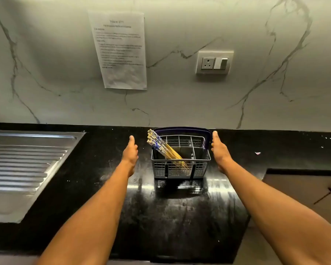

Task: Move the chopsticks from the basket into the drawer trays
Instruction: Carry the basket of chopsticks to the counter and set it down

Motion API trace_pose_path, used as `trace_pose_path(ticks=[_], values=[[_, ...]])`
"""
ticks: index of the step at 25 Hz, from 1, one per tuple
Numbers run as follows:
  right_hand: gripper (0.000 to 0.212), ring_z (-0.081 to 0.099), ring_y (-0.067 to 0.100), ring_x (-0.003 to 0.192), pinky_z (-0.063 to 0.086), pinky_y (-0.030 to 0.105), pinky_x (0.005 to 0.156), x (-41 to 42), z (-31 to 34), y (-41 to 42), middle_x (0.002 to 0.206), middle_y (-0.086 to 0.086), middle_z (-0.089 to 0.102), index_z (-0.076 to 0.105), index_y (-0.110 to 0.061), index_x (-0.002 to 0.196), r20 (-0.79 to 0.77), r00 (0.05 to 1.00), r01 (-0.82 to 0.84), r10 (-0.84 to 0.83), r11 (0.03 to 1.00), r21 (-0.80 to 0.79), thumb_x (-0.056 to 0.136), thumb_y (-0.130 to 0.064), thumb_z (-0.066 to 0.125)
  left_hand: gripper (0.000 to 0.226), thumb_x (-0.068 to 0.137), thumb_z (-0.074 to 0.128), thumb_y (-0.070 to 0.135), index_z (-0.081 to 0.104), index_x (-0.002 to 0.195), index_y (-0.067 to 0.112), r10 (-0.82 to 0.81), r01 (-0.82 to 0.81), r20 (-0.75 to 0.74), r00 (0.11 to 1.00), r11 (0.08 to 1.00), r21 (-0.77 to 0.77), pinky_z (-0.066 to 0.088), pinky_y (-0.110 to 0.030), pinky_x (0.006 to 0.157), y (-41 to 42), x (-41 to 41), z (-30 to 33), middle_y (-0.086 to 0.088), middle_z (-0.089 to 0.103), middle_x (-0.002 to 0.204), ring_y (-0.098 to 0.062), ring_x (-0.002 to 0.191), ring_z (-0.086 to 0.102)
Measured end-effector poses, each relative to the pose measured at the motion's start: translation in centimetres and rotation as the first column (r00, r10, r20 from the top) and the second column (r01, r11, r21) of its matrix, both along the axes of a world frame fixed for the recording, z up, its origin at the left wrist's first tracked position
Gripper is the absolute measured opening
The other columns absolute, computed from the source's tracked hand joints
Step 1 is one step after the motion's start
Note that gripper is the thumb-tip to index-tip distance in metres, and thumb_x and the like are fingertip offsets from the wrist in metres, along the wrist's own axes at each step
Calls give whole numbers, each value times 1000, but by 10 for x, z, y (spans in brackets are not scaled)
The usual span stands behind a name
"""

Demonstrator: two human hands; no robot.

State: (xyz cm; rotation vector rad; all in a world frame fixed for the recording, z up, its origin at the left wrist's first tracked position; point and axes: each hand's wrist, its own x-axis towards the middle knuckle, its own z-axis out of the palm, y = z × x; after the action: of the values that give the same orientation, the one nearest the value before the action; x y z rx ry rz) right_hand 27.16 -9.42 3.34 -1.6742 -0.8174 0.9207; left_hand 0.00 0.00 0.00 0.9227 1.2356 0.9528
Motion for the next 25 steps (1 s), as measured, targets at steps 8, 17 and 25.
trace_pose_path(ticks=[8, 17, 25], values=[[48, 69, 18, 100, 53, 30, 80, -5, -51, 14, 113, 7, 73, 62, -11, 126, -152, 988, -9, 5, 1000, -23, 92, -45, 65, 36, 103, 43, 30, 67, 114, 7, -41, 48, 141, 989, 998, -49, 54, -22, 71, -4, 40, -27, -7, 70, 101, -14, 88, 66], [21, 69, 21, 102, 51, 30, 80, 3, -81, 32, 101, 0, 75, 70, -20, 108, -277, 956, 97, -94, 995, -3, 101, -28, 52, 37, 103, 41, 28, 62, 128, 10, -148, 149, -12, 989, 985, 85, 53, -23, 74, -4, 51, -38, -9, 69, 120, -20, 105, 67], [30, 71, 17, 101, 56, 31, 80, 7, -85, 33, 113, 3, 75, 67, -17, 122, -349, 936, 57, -53, 998, 0, 104, -28, 46, 36, 102, 42, 24, 63, 126, 7, -92, 93, -27, 995, 995, 34, 52, -26, 69, -5, 56, -33, -8, 72, 108, -14, 87, 69]])
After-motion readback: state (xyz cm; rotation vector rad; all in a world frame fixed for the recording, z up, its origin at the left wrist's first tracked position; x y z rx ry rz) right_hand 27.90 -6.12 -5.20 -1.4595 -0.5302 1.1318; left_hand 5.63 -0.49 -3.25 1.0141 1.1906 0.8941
